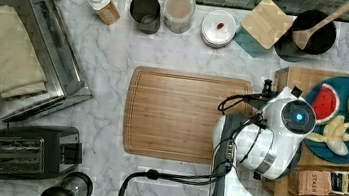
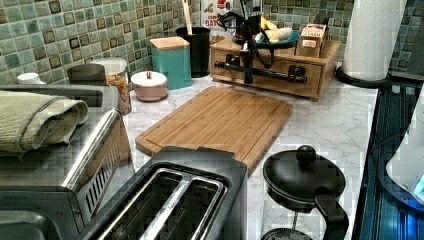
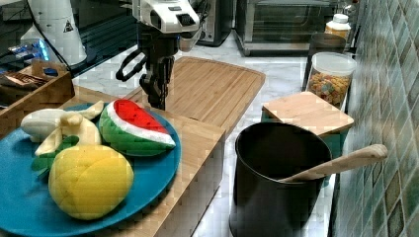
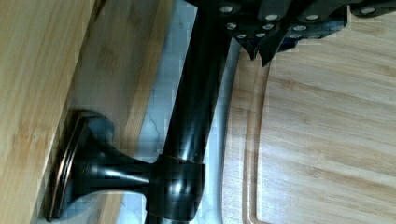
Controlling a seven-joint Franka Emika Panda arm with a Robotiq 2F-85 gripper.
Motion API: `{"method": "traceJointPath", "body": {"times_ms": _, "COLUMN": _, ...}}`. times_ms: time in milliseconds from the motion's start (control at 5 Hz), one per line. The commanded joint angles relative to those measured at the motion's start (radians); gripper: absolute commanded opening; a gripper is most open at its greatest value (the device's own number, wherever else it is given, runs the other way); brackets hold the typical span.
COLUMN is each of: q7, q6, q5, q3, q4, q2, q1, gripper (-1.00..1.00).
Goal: Close the drawer.
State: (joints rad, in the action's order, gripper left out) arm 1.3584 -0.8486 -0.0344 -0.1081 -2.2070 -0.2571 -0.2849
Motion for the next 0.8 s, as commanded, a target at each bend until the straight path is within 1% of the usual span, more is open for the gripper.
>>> {"method": "traceJointPath", "body": {"times_ms": 200, "q7": 0.089, "q6": -0.018, "q5": 0.005, "q3": -0.109, "q4": 0.153, "q2": 0.031, "q1": -0.125, "gripper": -1.00}}
{"method": "traceJointPath", "body": {"times_ms": 400, "q7": 0.089, "q6": -0.018, "q5": 0.005, "q3": -0.111, "q4": 0.153, "q2": 0.031, "q1": -0.124, "gripper": -1.00}}
{"method": "traceJointPath", "body": {"times_ms": 600, "q7": 0.095, "q6": -0.018, "q5": 0.014, "q3": -0.135, "q4": 0.152, "q2": 0.030, "q1": -0.100, "gripper": -1.00}}
{"method": "traceJointPath", "body": {"times_ms": 800, "q7": 0.090, "q6": -0.018, "q5": 0.006, "q3": -0.114, "q4": 0.153, "q2": 0.031, "q1": -0.120, "gripper": -1.00}}
